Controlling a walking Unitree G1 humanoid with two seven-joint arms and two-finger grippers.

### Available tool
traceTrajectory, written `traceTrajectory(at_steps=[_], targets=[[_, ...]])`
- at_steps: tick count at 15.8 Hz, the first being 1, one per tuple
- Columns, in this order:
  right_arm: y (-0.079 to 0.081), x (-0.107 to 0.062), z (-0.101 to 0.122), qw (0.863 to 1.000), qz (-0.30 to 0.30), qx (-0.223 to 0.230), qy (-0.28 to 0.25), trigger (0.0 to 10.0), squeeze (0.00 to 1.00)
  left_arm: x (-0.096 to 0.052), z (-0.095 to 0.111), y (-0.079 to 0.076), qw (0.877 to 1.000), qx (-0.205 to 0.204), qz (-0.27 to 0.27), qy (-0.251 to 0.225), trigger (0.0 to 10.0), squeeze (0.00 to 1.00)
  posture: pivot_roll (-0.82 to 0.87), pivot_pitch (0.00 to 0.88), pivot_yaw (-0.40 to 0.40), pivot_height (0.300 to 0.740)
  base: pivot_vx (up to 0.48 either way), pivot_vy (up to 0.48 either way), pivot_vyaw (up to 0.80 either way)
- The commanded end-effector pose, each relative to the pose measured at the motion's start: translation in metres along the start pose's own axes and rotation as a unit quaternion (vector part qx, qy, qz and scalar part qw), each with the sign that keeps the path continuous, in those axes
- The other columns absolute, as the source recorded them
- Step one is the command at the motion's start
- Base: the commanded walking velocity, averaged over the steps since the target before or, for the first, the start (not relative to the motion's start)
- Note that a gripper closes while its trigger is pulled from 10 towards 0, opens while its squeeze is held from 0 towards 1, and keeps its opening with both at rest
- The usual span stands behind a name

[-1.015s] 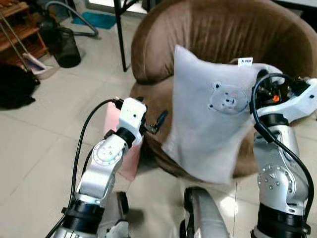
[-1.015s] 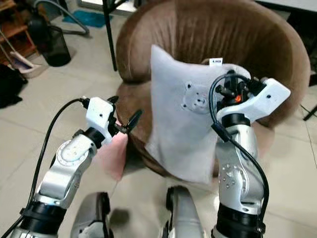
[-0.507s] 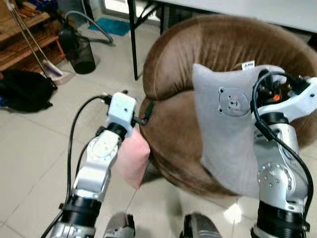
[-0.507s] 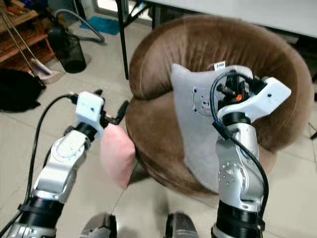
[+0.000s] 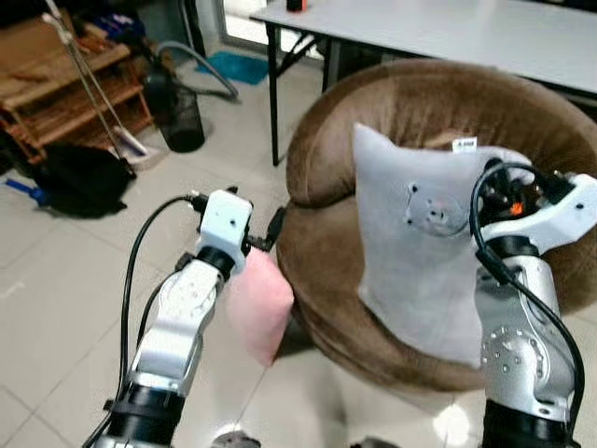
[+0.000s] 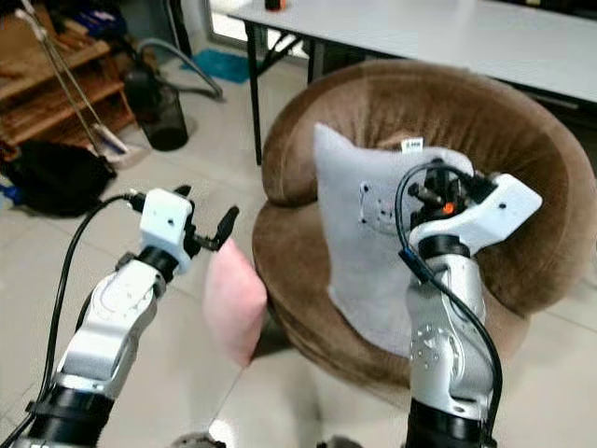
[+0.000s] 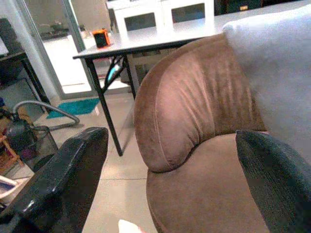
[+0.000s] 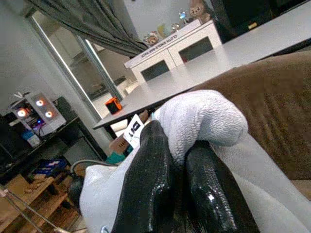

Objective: Move the pillow to the sofa from floor

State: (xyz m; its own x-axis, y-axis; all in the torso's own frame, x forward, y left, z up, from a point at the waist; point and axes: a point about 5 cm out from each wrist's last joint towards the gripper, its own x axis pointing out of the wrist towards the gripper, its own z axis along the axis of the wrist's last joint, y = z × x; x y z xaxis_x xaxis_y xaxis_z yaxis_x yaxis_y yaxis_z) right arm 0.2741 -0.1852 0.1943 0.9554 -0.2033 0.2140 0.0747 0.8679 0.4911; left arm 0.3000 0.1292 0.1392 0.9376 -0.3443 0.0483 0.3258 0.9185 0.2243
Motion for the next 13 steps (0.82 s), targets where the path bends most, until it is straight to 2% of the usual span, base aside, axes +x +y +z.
traceTrajectory(at_steps=[1, 3, 5, 13], targets=[[0.005, 0.002, 0.008, 1.0, 0.017, 0.008, -0.018, 10.0, 0.0, 0.004, 0.006, -0.001, 1.0, 0.005, -0.004, -0.009, 10.0, 0.0, 0.02, 0.0, 0.0, 0.74, 0.0, -0.472, 0.0], [0.01, 0.001, 0.0, 0.999, 0.035, -0.001, -0.001, 10.0, 0.0, 0.006, 0.005, -0.004, 1.0, 0.003, -0.009, -0.013, 10.0, 0.0, 0.02, 0.0, -0.008, 0.74, 0.0, -0.472, 0.0], [0.015, -0.005, -0.017, 0.998, 0.054, -0.037, 0.026, 10.0, 0.0, 0.007, -0.002, -0.01, 1.0, 0.017, -0.018, -0.01, 10.0, 0.0, 0.01, 0.006, -0.03, 0.74, 0.0, -0.472, 0.0], [0.02, -0.001, -0.017, 0.997, 0.066, -0.046, 0.013, 10.0, 0.0, 0.004, -0.005, -0.012, 0.999, 0.026, -0.019, -0.011, 10.0, 0.0, 0.02, 0.005, -0.032, 0.74, 0.0, -0.471, 0.0]])
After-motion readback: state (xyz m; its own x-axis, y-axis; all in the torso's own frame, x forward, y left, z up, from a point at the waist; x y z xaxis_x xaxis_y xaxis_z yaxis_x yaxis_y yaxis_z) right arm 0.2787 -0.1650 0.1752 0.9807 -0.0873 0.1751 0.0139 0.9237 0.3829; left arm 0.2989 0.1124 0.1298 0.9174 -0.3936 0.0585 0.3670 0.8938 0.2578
